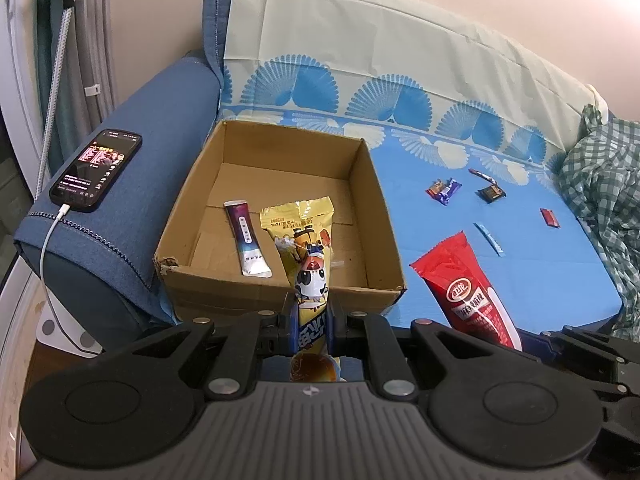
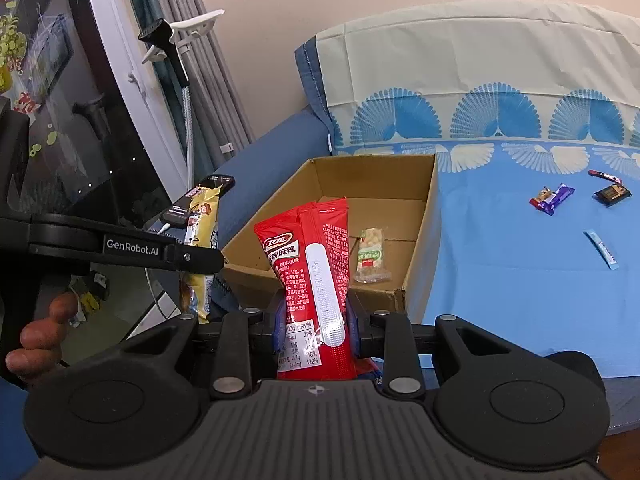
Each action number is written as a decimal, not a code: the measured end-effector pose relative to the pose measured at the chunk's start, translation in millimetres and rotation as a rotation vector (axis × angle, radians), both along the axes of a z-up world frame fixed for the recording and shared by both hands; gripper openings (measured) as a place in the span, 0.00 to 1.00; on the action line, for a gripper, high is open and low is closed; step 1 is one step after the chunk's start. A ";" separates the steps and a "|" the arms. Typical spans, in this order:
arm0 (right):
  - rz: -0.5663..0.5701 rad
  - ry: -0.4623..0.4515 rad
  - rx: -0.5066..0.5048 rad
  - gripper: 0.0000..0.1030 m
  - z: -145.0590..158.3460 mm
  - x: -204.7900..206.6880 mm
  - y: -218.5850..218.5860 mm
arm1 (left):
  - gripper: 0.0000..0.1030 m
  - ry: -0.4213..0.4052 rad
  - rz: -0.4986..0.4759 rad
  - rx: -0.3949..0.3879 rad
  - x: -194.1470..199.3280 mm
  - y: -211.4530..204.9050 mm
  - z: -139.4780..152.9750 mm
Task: Organize snacks
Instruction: 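Carry the yellow wafer and red packet into the cardboard box with both tools, then open both tools to release the wafer and red packet in the box, then lift both open tools up and away from the box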
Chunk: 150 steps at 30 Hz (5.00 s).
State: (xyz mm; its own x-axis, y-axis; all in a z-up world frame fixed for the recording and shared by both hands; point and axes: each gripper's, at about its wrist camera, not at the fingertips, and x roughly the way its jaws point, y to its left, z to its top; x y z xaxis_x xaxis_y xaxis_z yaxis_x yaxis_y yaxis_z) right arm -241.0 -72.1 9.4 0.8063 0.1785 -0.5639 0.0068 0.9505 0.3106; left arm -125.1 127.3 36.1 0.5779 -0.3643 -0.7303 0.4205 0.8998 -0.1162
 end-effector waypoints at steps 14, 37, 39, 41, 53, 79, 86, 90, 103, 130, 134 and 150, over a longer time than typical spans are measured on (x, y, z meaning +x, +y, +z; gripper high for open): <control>-0.032 0.043 0.005 0.30 -3.8 27.3 -1.4 | 0.13 0.013 0.036 0.000 30.4 5.3 -4.3; -0.020 0.111 0.019 0.30 -9.9 120.5 1.9 | 0.13 0.042 0.084 -0.012 118.8 -2.9 -7.3; -0.025 0.118 0.021 0.30 -12.2 131.1 0.2 | 0.13 0.051 0.087 -0.005 129.1 -5.8 -10.9; -0.029 0.125 0.024 0.30 -15.7 140.6 -2.1 | 0.13 0.061 0.092 0.002 139.2 -7.8 -15.1; -0.041 0.177 0.053 0.30 -41.6 193.5 -9.1 | 0.13 0.127 0.106 0.048 194.1 -24.7 -45.2; -0.096 0.261 0.064 0.30 -104.7 263.3 -30.7 | 0.14 0.231 0.064 0.176 262.5 -65.3 -112.4; -0.130 0.261 0.078 0.57 -103.6 276.0 -38.7 | 0.95 0.233 0.063 0.197 271.7 -71.7 -113.2; -0.183 0.240 0.057 0.80 -90.1 271.4 -46.1 | 1.00 0.180 0.140 0.211 268.5 -60.6 -101.5; -0.132 0.237 -0.065 0.93 -42.7 163.4 6.7 | 1.00 0.236 0.126 0.271 162.7 -38.8 -83.6; -0.167 0.050 -0.139 0.97 12.8 28.9 34.4 | 1.00 0.032 0.140 0.268 19.8 -26.6 -23.7; -0.169 0.040 -0.148 0.98 14.9 26.1 36.3 | 1.00 0.024 0.139 0.266 17.8 -25.6 -21.3; -0.161 0.053 -0.152 0.98 11.2 30.6 38.8 | 1.00 0.081 0.139 0.259 25.2 -23.5 -27.5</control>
State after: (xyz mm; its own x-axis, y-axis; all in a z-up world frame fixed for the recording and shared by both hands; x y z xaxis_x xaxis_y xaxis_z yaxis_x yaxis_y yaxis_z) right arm -210.3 -33.3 20.7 0.7858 -0.0400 -0.6171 0.1746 0.9716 0.1594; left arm -99.9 103.8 8.5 0.5449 -0.0815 -0.8345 0.2902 0.9521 0.0965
